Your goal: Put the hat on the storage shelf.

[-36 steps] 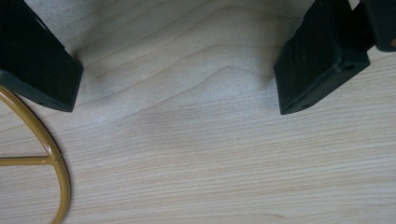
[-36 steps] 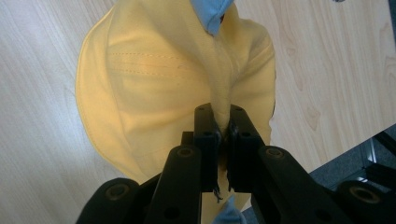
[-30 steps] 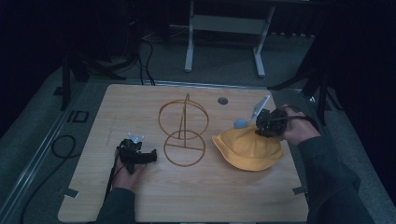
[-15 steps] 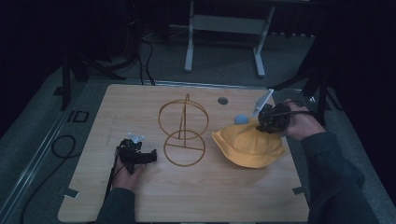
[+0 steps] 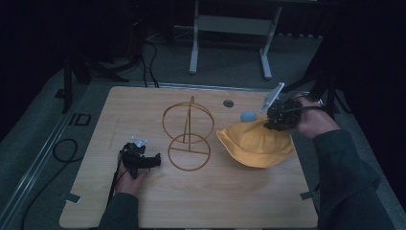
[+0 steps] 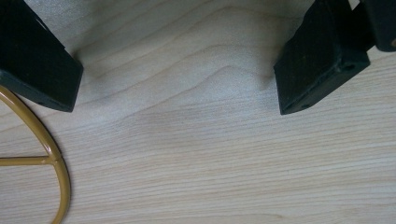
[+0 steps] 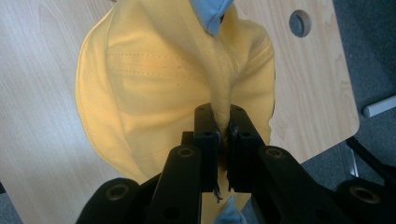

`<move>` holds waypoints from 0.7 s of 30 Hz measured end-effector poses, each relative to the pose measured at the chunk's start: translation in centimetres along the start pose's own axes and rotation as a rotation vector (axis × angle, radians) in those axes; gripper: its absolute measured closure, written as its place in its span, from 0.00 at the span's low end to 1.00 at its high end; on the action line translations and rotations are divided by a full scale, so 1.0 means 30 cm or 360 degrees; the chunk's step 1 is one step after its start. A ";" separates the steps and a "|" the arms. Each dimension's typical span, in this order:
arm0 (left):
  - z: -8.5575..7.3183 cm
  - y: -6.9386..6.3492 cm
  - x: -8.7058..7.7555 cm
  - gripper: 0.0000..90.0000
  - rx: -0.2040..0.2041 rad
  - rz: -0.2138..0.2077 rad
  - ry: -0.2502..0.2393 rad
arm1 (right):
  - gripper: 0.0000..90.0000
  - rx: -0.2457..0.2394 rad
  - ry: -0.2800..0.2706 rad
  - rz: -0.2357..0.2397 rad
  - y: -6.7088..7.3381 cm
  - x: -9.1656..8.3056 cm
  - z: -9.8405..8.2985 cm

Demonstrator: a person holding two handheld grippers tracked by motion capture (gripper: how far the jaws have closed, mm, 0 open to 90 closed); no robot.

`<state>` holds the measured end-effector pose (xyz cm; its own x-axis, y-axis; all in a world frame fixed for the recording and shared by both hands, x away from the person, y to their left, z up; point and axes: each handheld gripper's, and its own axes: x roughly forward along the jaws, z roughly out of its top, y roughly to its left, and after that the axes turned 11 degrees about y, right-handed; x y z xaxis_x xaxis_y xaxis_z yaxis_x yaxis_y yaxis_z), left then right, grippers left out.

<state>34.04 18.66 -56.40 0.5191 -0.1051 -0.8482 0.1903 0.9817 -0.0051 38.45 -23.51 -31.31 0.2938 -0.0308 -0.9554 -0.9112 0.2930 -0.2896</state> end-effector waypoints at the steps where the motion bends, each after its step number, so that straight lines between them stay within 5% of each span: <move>1: 0.000 0.000 0.000 0.01 0.0000 0.0000 0.0000 | 0.94 0.0000 0.0000 0.0000 0.000 0.000 0.000; 21: 0.000 0.000 0.001 0.01 -0.0003 0.0000 -0.0004 | 0.94 0.0030 -0.0116 -0.0036 -0.041 -0.124 -0.007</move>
<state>34.04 18.64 -56.42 0.5210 -0.1056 -0.8470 0.1890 0.9820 -0.0061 38.42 -23.97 -27.41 0.3350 0.0318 -0.9417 -0.8988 0.3107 -0.3093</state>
